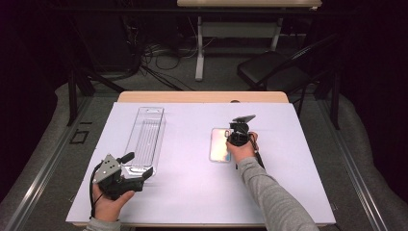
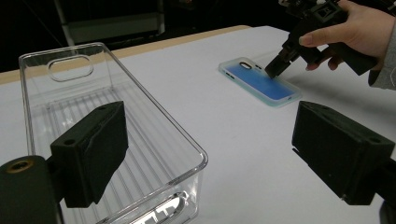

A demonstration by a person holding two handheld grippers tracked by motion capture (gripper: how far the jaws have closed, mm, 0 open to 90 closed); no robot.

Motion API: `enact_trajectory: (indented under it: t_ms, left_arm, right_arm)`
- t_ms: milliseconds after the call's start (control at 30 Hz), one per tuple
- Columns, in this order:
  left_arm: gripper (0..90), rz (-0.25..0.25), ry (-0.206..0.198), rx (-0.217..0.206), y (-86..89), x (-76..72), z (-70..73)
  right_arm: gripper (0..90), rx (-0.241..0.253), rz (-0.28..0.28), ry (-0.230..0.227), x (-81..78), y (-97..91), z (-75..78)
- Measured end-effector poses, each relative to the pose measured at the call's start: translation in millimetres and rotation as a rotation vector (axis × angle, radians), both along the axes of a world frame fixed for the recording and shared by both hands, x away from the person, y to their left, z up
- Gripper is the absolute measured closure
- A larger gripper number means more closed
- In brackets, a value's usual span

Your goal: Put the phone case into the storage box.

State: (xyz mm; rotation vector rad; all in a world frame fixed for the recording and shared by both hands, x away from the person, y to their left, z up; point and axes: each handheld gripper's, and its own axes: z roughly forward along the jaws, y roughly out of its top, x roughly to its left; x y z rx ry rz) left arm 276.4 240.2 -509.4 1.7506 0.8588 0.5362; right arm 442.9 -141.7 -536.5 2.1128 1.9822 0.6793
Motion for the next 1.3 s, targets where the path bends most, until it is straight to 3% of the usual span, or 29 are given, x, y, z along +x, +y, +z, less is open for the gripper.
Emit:
enact_trajectory:
  t_ms: [1300]
  left_arm:
    - [11.2,0.006,0.003,-0.002,0.3,0.2,-0.6]
  right_arm:
    - [86.6,0.044,-0.036,-0.013,-0.4,-4.8,0.8]
